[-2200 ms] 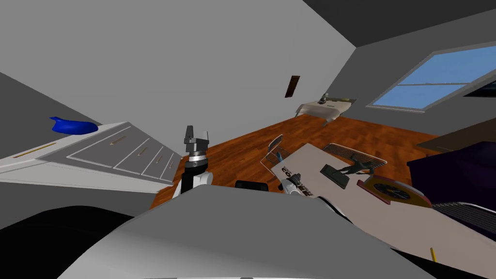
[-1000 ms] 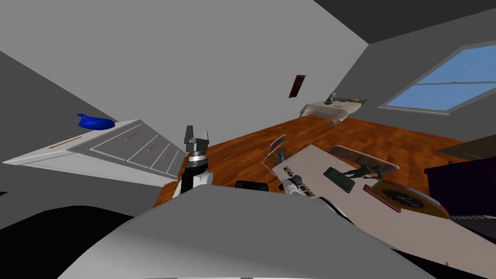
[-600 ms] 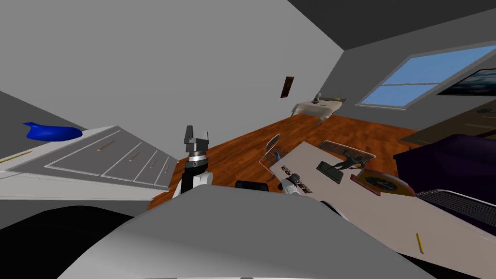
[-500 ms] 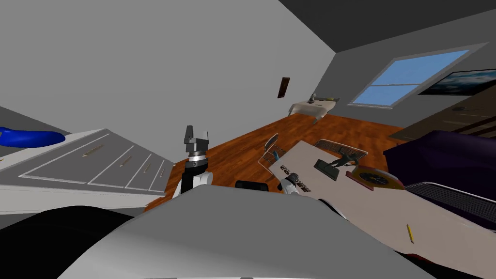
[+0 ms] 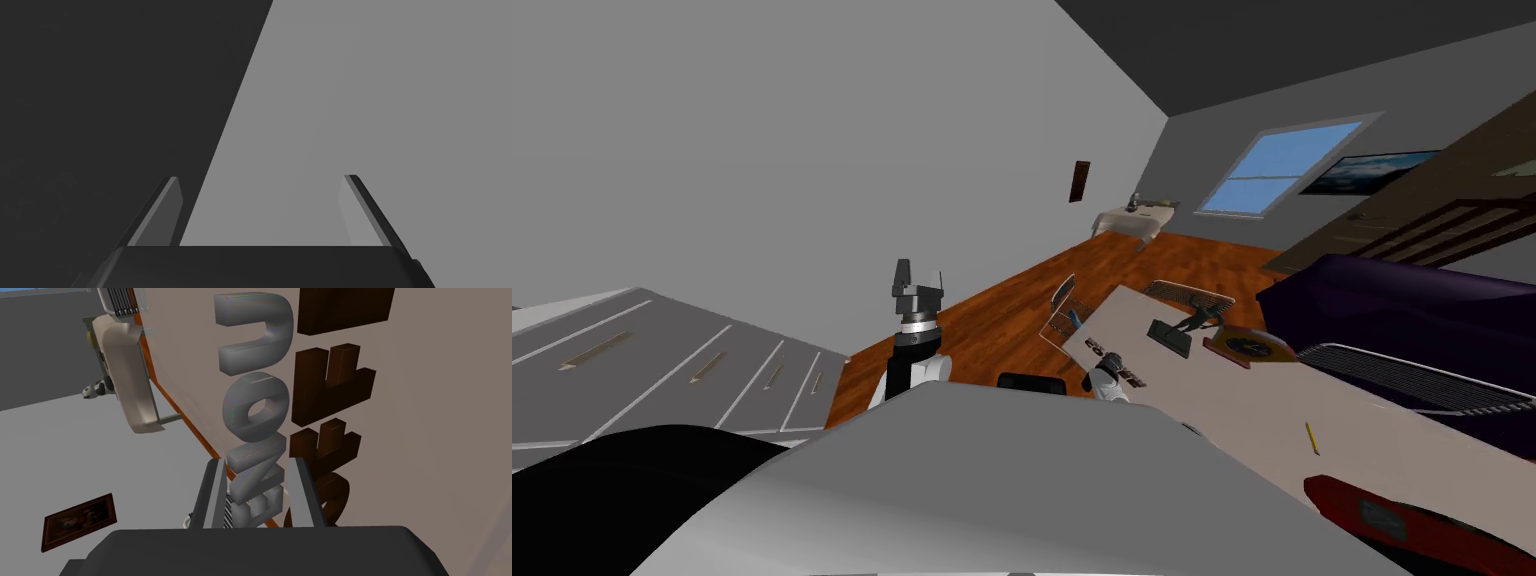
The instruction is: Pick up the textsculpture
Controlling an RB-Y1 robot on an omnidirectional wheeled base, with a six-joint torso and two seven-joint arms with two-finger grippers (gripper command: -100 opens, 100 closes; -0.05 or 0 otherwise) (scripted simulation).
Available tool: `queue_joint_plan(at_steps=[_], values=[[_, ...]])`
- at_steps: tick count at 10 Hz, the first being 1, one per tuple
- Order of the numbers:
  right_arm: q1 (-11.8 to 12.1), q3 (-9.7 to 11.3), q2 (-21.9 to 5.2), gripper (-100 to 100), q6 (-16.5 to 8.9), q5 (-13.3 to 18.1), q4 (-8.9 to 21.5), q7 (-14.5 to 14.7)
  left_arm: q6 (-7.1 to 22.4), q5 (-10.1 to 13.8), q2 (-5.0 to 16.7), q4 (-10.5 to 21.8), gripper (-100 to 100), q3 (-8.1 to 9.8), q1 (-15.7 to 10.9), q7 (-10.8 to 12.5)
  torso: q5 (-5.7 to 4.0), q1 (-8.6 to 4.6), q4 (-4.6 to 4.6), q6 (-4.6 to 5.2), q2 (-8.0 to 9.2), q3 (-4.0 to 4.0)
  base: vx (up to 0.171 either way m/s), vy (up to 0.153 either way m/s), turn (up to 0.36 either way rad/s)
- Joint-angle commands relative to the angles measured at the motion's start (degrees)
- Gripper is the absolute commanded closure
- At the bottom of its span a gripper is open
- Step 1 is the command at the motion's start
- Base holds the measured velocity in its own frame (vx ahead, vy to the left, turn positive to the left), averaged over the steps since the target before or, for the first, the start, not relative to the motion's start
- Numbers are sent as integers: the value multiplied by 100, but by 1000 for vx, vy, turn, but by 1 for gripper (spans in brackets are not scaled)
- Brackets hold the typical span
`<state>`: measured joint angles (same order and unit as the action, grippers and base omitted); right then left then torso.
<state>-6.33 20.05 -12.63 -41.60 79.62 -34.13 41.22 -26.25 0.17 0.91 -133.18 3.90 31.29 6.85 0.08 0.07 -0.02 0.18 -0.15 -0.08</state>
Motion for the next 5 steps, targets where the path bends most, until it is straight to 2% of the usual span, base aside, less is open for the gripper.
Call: queue_joint_plan(at_steps=[1, 3, 4, 5], values=[[8, 165, 14, 100, 72, 126, -49, 5, 0, 0, 0, 0, 0, 0, 0, 0, 0, 0, 0, 0, 0, 0, 63, 49, -355], [145, 299, 8, 100, 156, 182, -417, 244, 0, 0, 0, 0, 0, 0, 0, 0, 0, 11, -1, -8, -11, -6, 65, 52, -330], [174, 221, 6, 100, 114, 111, -447, 266, 0, 0, 0, 0, 0, 0, 0, 0, 1, 9, 0, -6, -10, -5, 25, 25, -65], [193, 222, 3, 0, 126, 104, -493, 326, 0, 0, 0, 0, 0, -1, -2, 0, -2, -1, 2, -13, -1, 0, 4, 6, 12]])
